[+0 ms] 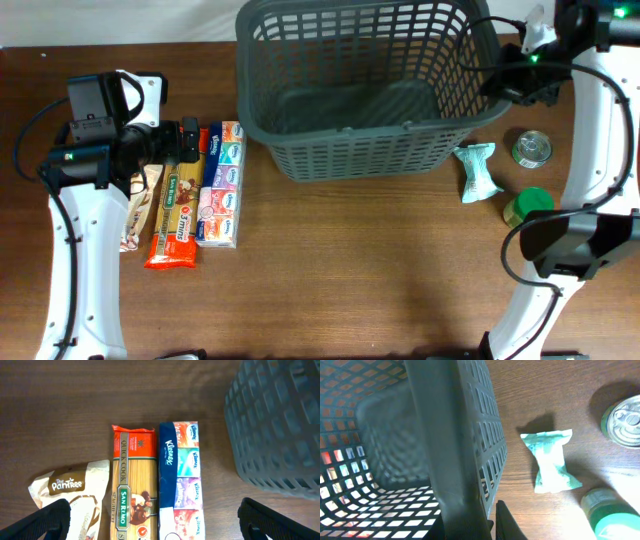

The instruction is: Pack container

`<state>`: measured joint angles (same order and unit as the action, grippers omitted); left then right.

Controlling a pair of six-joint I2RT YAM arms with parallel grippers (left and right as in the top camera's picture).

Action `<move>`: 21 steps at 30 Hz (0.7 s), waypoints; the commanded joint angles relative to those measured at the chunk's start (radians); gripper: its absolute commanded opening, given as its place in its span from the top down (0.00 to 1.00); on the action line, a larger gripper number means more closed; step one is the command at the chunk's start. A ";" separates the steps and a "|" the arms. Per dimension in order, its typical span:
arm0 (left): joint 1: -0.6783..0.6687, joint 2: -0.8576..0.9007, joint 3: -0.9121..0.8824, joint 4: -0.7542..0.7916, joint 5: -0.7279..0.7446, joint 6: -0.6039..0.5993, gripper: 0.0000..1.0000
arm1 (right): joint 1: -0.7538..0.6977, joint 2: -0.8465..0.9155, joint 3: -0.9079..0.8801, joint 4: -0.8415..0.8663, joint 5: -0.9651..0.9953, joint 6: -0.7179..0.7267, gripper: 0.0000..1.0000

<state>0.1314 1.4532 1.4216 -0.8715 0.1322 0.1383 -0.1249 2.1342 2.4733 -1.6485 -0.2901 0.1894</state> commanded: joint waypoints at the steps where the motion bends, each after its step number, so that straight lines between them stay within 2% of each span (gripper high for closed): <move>1: 0.003 0.005 0.020 0.002 0.017 0.016 0.01 | 0.032 0.024 -0.021 -0.018 0.192 0.142 0.96; 21: 0.003 0.005 0.020 0.002 0.017 0.016 0.01 | 0.040 0.034 -0.029 0.032 0.303 0.115 0.96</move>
<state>0.1314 1.4532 1.4216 -0.8711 0.1322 0.1383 -0.0860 2.1250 2.4741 -1.6077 -0.2222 0.2649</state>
